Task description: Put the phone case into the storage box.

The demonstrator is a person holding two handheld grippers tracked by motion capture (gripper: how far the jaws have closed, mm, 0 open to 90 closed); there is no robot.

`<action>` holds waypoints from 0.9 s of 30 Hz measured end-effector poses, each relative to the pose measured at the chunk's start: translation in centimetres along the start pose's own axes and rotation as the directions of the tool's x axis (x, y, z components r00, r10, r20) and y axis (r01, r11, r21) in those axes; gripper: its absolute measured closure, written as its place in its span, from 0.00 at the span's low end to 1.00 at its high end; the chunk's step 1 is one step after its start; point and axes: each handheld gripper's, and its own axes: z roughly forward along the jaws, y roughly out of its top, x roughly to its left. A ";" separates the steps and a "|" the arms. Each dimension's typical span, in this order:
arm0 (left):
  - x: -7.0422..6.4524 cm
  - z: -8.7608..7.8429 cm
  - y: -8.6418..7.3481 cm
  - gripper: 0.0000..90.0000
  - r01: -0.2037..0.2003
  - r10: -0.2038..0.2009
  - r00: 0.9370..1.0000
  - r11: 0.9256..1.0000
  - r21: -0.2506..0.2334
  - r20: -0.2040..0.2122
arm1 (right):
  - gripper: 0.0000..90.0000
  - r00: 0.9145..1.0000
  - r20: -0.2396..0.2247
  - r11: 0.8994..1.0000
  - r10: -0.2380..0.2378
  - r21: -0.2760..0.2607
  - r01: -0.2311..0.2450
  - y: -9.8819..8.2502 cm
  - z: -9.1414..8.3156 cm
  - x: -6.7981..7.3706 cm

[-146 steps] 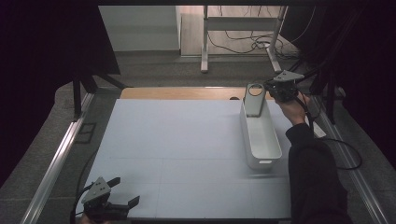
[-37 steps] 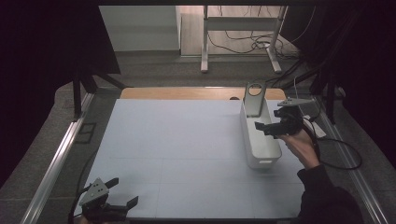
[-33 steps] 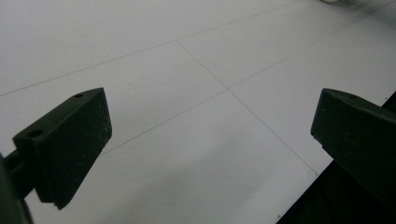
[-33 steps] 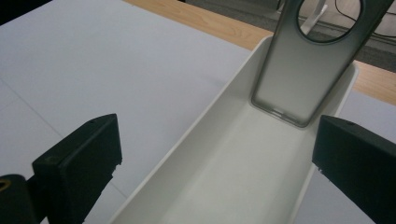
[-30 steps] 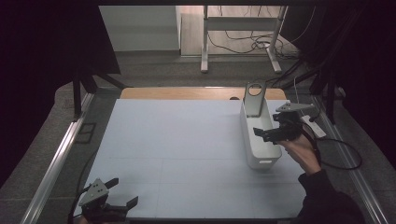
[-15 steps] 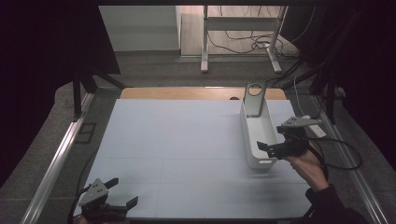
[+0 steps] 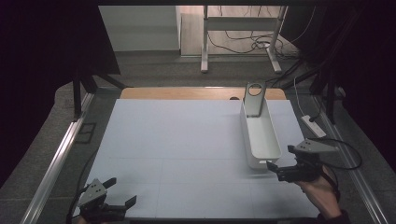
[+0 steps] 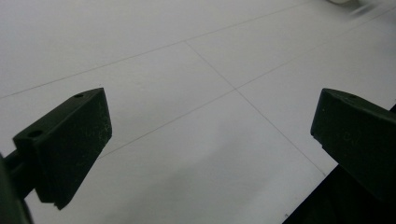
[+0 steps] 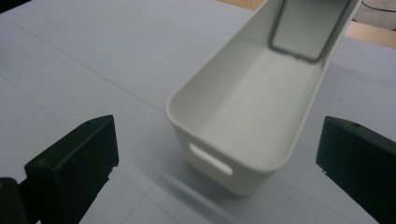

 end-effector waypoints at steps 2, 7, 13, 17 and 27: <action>0.1 -0.1 0.0 0.00 0.003 -0.003 1.000 1.000 -0.002 -0.006 | 0.00 1.000 0.013 1.000 0.002 0.003 -0.002 -0.8 -0.4 0.2; 0.2 -0.2 -0.1 0.00 0.006 -0.006 1.000 1.000 -0.001 -0.019 | 0.00 0.998 0.035 0.999 0.047 -0.013 -0.046 -3.1 -1.4 0.7; 0.4 -0.3 -0.2 0.00 0.007 -0.007 0.999 1.000 0.000 -0.038 | 0.00 0.996 0.058 0.997 0.072 -0.010 -0.071 -5.1 -2.0 1.4; 0.4 -0.4 -0.3 0.00 0.008 -0.008 0.999 1.000 0.004 -0.044 | 0.00 0.994 0.074 0.997 0.077 0.000 -0.077 -6.3 -2.3 1.8; 0.5 -0.3 -0.2 0.00 0.015 -0.014 0.999 1.000 0.008 -0.042 | 0.00 0.992 0.106 0.997 0.069 0.035 -0.073 -7.8 -2.3 2.2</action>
